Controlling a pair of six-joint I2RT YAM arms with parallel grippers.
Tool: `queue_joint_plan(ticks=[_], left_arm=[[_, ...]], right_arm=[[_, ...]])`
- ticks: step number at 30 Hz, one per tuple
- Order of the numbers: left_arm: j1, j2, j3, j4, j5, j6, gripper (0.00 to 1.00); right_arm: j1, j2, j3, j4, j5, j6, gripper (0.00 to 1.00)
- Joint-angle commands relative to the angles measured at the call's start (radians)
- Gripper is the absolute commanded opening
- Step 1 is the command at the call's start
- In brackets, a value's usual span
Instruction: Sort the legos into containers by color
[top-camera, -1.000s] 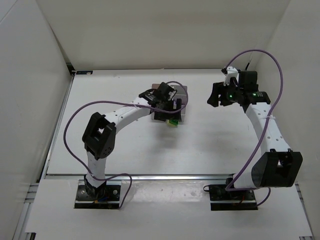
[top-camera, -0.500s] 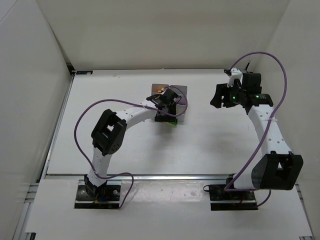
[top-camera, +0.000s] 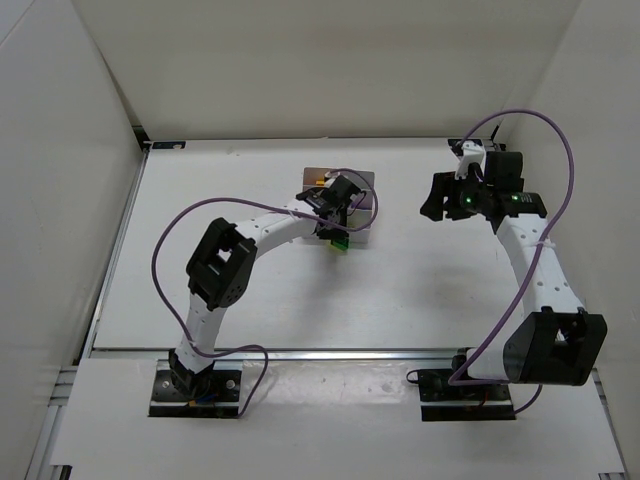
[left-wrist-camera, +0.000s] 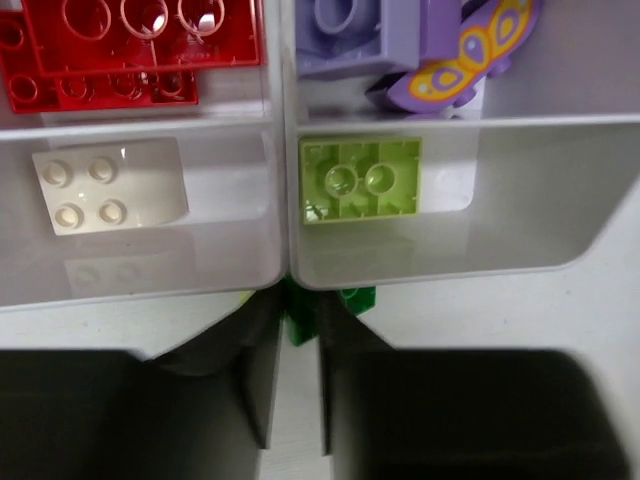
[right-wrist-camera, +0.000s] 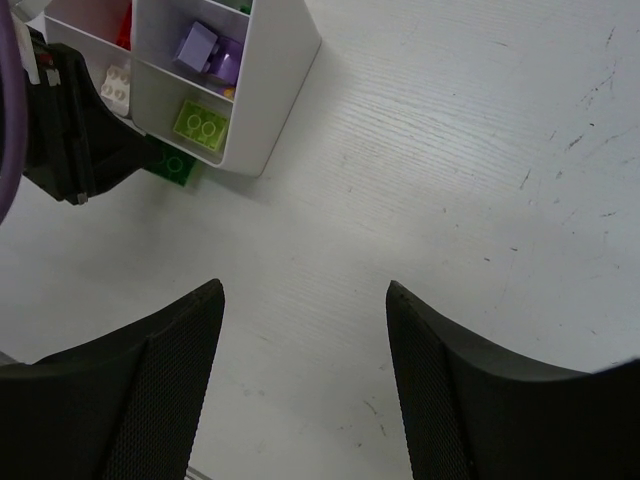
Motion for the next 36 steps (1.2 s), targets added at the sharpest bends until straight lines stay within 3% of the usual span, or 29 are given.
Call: queue_joint_plan(ticks=[1,3,4,11,18,24,25,28,29,32,36], left_arm=[[-0.002,-0.021,0.027,0.008,-0.025,0.003,0.27],[-0.002,-0.025,0.026,0.008,-0.025,0.004,0.12],[-0.002,-0.035,0.026,0.008,-0.024,0.004,0.1],[0.001,-0.189,-0.064,0.027,0.01,0.047,0.1],[0.088,-0.459,-0.209,0.036,0.217,0.091,0.1],[0.256,-0.529,-0.197,0.039,0.628,0.071,0.1],[0.283,-0.526,-0.204,0.069,0.797,0.038,0.1],[0.358,-0.515,-0.238,0.217,0.959,-0.067,0.1],[0.373,-0.507,-0.256,0.332,1.069,-0.104,0.1],[0.424,-0.47,-0.269,0.498,1.186,-0.253,0.1],[0.452,-0.432,-0.305,0.664,1.275,-0.383,0.1]], right_arm=[[-0.005,-0.032,-0.008,0.012,-0.021,0.004,0.7],[-0.005,-0.033,-0.008,0.012,-0.021,0.004,0.69],[-0.005,-0.038,-0.009,0.013,-0.026,0.004,0.69],[-0.005,-0.043,-0.032,0.027,-0.099,0.02,0.66],[-0.005,-0.017,-0.031,0.067,-0.292,0.052,0.67],[-0.002,0.055,0.006,0.171,-0.57,0.129,0.67],[0.004,0.066,0.014,0.182,-0.596,0.133,0.66],[0.029,0.091,0.032,0.232,-0.684,0.127,0.65],[0.04,0.091,0.034,0.272,-0.699,0.109,0.66],[0.099,0.083,0.029,0.323,-0.685,0.038,0.67],[0.201,0.077,0.065,0.273,-0.621,-0.187,0.68]])
